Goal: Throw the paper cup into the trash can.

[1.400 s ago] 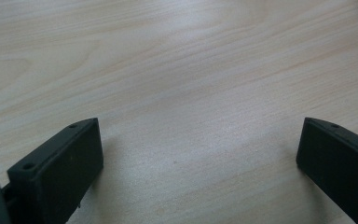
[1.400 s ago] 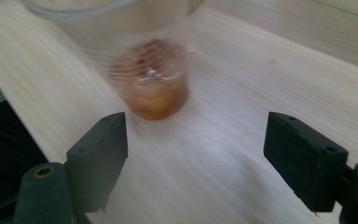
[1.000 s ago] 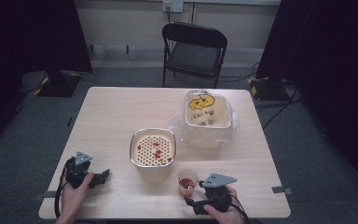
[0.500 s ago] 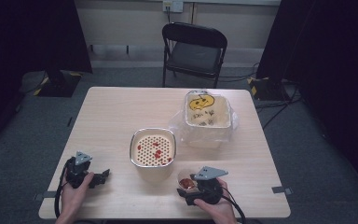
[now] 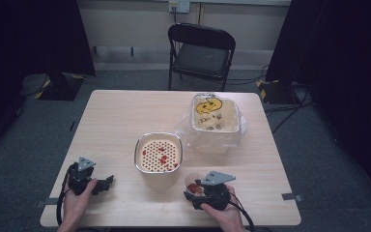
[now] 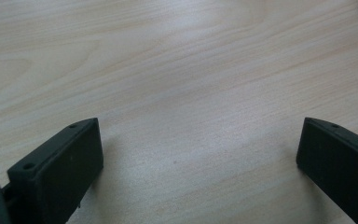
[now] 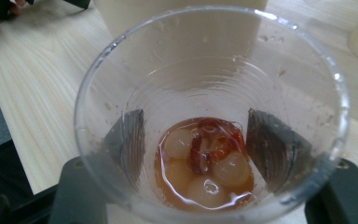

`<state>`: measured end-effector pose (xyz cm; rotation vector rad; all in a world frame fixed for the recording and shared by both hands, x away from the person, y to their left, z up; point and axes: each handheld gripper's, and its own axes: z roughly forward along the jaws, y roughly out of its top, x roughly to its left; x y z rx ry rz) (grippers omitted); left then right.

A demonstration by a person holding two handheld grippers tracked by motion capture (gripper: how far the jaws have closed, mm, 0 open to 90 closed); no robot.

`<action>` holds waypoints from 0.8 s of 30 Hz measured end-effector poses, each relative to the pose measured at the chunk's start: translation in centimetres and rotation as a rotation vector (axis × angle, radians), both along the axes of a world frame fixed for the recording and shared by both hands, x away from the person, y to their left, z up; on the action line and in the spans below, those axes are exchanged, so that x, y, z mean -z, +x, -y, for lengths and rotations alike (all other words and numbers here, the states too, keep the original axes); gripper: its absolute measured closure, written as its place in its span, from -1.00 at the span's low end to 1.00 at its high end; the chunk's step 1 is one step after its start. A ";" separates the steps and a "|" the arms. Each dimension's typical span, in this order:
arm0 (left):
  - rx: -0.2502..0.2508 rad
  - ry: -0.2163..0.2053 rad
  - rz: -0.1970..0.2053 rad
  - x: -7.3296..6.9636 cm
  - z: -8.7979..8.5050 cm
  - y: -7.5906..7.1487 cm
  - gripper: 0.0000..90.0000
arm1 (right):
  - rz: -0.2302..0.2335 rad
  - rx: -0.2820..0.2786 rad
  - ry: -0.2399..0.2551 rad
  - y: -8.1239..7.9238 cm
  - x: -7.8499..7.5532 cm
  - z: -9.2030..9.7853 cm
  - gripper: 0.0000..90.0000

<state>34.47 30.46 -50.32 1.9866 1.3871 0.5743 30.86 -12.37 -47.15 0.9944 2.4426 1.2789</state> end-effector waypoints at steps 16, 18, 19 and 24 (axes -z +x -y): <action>0.000 0.000 0.000 0.0 0.0 0.0 -1.00 | 0.029 0.065 0.050 0.6 -2.1 1.9 -0.11; 0.000 0.000 0.000 0.0 0.0 0.0 -1.00 | 0.033 0.071 0.058 0.7 -2.3 2.0 -0.11; 0.000 0.000 0.000 0.0 0.0 0.0 -1.00 | 0.036 0.077 0.064 0.9 -2.8 2.1 -0.11; 0.000 0.000 0.000 0.0 0.0 0.0 -1.00 | 0.044 0.090 0.092 1.5 -3.8 2.3 -0.10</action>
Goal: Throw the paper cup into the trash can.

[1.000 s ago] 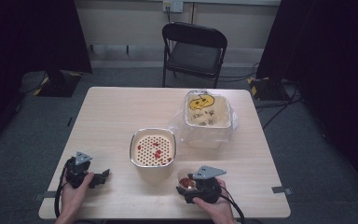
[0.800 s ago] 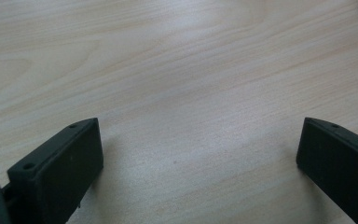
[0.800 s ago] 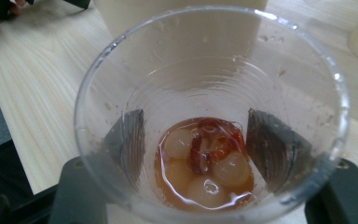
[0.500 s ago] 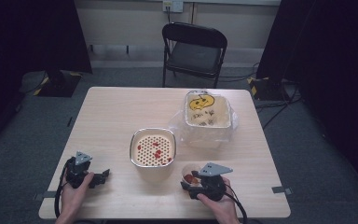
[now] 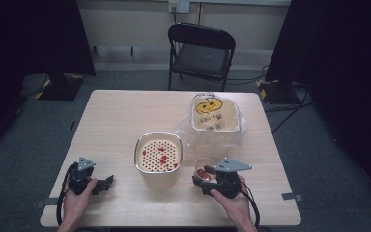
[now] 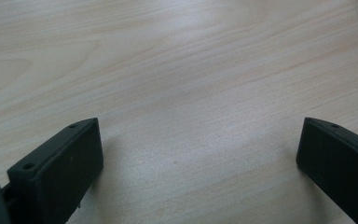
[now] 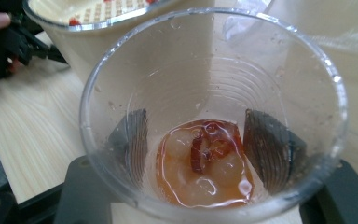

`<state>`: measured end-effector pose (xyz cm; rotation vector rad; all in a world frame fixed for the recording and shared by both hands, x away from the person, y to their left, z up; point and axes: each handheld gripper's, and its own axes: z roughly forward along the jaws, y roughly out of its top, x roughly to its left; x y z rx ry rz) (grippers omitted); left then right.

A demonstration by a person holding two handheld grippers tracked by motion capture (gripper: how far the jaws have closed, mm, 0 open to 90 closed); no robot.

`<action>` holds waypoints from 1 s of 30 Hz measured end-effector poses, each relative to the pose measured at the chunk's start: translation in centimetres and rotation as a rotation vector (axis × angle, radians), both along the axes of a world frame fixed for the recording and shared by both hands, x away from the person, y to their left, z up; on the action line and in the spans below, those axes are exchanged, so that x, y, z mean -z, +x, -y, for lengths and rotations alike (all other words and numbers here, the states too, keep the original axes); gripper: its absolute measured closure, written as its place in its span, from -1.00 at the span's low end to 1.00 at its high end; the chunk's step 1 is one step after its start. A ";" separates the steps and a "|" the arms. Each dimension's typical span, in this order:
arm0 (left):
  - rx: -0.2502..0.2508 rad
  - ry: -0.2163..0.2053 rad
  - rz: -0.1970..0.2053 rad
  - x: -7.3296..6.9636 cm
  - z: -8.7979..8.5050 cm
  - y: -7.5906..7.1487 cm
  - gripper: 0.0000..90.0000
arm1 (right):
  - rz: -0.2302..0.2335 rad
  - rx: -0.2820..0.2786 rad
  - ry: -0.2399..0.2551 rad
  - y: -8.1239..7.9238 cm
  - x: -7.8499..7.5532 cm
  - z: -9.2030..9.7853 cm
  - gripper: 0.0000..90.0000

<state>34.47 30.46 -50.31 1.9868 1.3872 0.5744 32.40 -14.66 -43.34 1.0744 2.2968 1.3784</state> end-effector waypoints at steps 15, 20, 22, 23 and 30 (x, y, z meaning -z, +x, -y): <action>0.000 0.000 0.000 0.0 0.0 0.0 -1.00 | 0.059 0.028 0.019 2.0 -4.1 -0.3 -0.08; 0.000 0.000 0.000 0.0 0.0 0.0 -1.00 | 0.097 0.038 0.027 3.2 -5.9 -0.9 -0.08; 0.001 0.000 0.000 0.0 0.0 0.0 -1.00 | 0.116 0.042 0.030 3.7 -6.6 -1.2 -0.07; 0.001 0.000 0.000 0.0 0.0 0.0 -1.00 | 0.143 0.045 0.026 4.3 -7.3 -1.7 -0.07; 0.000 0.000 0.000 0.0 0.0 0.0 -1.00 | 0.223 0.036 0.008 5.3 -8.5 -3.5 -0.06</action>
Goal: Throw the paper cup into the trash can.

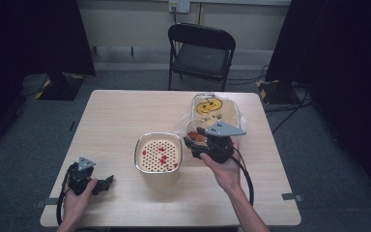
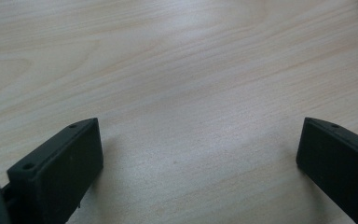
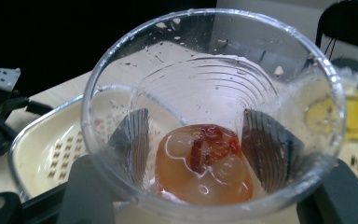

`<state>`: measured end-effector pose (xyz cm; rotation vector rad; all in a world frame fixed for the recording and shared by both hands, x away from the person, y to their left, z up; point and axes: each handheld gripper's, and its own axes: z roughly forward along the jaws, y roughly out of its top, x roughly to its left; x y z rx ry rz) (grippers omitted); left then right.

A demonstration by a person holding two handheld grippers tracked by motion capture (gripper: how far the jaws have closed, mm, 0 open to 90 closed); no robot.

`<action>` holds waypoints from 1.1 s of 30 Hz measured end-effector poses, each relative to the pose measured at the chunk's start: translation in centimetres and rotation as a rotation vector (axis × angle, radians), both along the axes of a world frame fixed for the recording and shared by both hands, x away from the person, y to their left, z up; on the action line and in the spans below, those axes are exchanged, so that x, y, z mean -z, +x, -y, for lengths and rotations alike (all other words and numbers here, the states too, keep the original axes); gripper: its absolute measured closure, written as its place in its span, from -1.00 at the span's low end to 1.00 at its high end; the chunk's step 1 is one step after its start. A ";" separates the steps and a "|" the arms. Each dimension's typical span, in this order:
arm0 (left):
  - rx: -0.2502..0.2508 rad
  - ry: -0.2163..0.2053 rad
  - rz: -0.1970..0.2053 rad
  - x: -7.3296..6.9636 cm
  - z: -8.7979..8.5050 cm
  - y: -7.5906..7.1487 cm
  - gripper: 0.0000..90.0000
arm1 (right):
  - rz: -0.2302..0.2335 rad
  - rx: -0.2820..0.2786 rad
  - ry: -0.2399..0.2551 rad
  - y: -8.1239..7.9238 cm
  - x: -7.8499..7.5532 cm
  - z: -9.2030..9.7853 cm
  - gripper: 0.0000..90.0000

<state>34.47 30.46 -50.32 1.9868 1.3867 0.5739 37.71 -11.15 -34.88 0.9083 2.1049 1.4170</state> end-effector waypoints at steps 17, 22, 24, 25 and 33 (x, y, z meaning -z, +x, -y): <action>0.000 0.000 0.000 0.0 0.0 0.0 -1.00 | 0.186 0.099 -0.066 3.4 0.3 -2.3 -0.01; 0.000 0.000 0.000 0.0 0.0 0.0 -1.00 | 0.217 0.112 -0.136 3.6 0.3 -2.8 0.00; 0.000 0.000 0.000 0.0 0.0 0.0 -1.00 | 0.251 0.116 -0.195 3.5 0.1 -3.2 0.01; 0.000 0.000 0.000 0.0 0.0 0.0 -1.00 | 0.269 0.117 -0.225 3.4 -0.1 -3.4 0.01; 0.001 0.001 0.000 0.0 0.0 0.0 -1.00 | 0.400 0.116 -0.452 2.8 -0.7 -4.9 0.03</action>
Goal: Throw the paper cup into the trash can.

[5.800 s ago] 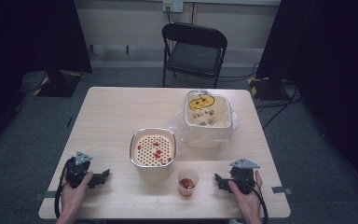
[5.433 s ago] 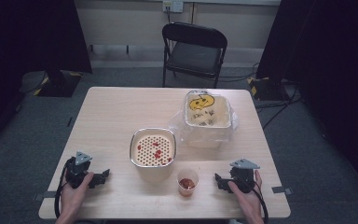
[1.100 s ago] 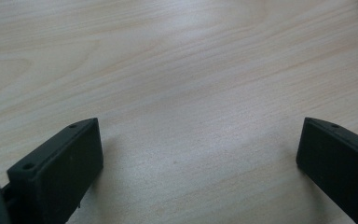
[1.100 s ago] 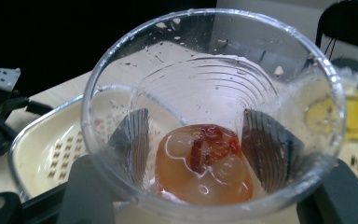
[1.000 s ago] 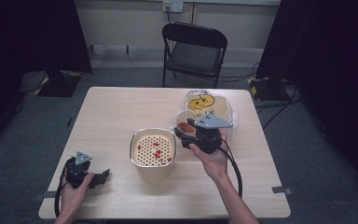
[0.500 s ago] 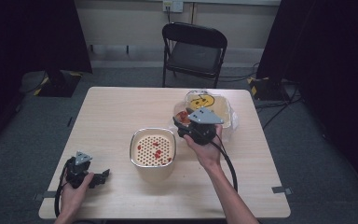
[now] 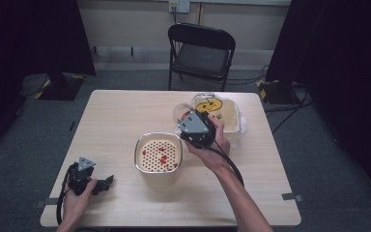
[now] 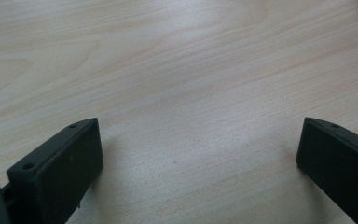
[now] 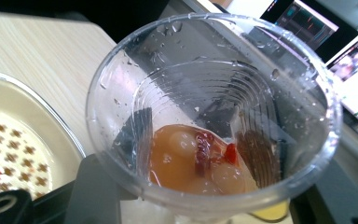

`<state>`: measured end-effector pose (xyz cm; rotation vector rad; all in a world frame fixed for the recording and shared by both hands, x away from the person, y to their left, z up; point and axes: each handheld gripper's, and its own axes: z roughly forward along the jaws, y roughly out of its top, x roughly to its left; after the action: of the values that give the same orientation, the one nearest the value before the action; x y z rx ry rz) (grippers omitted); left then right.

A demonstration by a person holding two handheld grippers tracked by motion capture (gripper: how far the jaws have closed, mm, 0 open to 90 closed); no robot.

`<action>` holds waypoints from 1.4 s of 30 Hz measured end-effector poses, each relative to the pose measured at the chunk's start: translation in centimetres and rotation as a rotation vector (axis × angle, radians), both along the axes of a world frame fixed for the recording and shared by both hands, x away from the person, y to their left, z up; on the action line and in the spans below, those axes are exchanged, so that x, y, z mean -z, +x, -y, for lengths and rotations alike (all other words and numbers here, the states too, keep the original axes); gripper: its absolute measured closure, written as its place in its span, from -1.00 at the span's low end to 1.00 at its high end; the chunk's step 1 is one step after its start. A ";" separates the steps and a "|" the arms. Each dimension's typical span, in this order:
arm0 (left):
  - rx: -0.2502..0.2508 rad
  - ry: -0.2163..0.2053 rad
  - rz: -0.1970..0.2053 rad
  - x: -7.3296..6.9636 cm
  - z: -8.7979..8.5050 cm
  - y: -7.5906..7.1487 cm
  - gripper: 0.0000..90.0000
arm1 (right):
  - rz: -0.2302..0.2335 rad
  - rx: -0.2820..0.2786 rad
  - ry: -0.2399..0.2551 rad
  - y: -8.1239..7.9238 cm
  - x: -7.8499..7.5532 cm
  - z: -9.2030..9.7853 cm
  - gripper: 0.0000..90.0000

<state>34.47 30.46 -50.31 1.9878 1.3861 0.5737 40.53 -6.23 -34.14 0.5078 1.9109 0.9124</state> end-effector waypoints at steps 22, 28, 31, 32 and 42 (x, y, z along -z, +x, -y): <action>0.000 0.000 0.000 0.0 0.0 0.0 -1.00 | 0.226 -0.003 -0.563 -1.5 1.7 -4.3 0.08; 0.000 0.000 0.000 0.0 0.0 0.0 -1.00 | 0.294 0.007 -0.692 -1.9 2.1 -4.8 0.08; 0.000 0.000 0.000 0.0 0.0 0.0 -1.00 | 0.314 0.010 -0.739 -2.1 2.3 -5.0 0.08; 0.000 0.000 0.000 0.0 0.0 0.0 -1.00 | 0.328 0.017 -0.765 -2.3 2.5 -5.2 0.08; 0.000 0.000 0.000 0.0 0.0 0.0 -1.00 | 0.411 0.014 -0.901 -2.8 2.9 -6.1 0.09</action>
<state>34.47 30.46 -50.31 1.9871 1.3864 0.5737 37.72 -0.17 -36.99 -0.1969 1.7062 0.0639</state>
